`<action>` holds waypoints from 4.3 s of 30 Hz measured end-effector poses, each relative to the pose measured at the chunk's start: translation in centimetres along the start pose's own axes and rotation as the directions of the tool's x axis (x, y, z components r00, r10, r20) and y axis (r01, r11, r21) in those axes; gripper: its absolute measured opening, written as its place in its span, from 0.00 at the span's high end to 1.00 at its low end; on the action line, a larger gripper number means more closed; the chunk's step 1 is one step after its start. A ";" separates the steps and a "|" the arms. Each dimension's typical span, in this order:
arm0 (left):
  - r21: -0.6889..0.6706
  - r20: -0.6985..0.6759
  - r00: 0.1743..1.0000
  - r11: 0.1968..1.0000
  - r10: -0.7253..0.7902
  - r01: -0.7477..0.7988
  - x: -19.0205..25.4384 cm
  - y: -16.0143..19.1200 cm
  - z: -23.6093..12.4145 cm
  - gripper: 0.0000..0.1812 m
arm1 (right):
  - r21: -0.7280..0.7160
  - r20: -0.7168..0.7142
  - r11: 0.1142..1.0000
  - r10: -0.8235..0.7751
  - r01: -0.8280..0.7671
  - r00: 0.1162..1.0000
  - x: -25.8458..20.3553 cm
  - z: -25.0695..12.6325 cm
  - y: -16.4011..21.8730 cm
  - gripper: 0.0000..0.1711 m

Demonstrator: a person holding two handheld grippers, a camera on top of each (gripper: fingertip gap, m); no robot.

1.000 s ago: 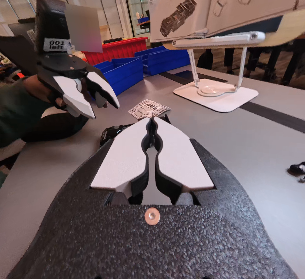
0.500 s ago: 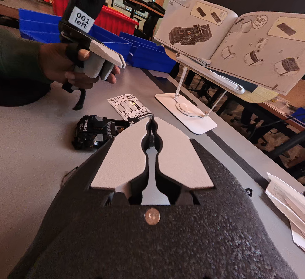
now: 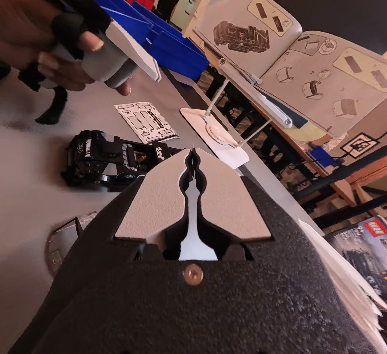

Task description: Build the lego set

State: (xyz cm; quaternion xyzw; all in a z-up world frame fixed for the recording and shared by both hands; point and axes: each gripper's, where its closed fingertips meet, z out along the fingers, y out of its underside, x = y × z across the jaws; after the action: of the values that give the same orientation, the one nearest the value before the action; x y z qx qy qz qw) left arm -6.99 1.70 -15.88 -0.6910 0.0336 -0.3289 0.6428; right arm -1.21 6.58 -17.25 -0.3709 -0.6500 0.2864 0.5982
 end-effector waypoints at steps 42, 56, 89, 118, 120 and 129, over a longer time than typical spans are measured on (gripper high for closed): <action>-0.762 -0.307 0.857 0.432 0.414 -0.482 7.3 14.2 4.9 0.97 | -0.073 -0.053 0.994 0.074 -0.078 0.996 3.8 -3.9 3.5 1.00; -0.859 0.107 0.975 0.511 0.193 -0.007 -5.3 9.3 -7.9 0.97 | -0.093 -0.025 0.991 0.095 -0.097 0.995 3.1 -3.5 3.9 1.00; -0.131 -0.095 0.852 0.855 -0.515 0.502 4.0 2.2 9.7 0.91 | -0.093 -0.288 0.814 -0.573 0.573 0.768 1.3 -3.4 -0.7 1.00; -0.165 -0.076 0.899 0.894 -0.432 0.416 2.6 2.9 9.4 1.00 | 0.040 -0.165 0.988 -0.142 0.151 0.976 1.9 -3.3 -0.5 0.79; -0.227 -0.114 0.918 0.910 -0.379 0.348 3.2 3.0 8.8 1.00 | 0.098 -0.077 0.988 0.126 -0.118 0.989 3.2 -3.9 -0.2 0.83; -0.451 -0.192 0.960 0.887 -0.204 0.098 4.9 5.9 7.4 1.00 | -0.199 0.474 0.615 0.742 -0.763 0.475 1.0 -5.2 1.4 0.87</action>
State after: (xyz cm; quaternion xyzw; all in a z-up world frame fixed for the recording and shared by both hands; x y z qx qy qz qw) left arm 2.73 4.76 -18.89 -0.7745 0.1276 -0.4413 0.4349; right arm 4.09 7.79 -17.24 -0.5153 -0.5489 0.6194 0.2225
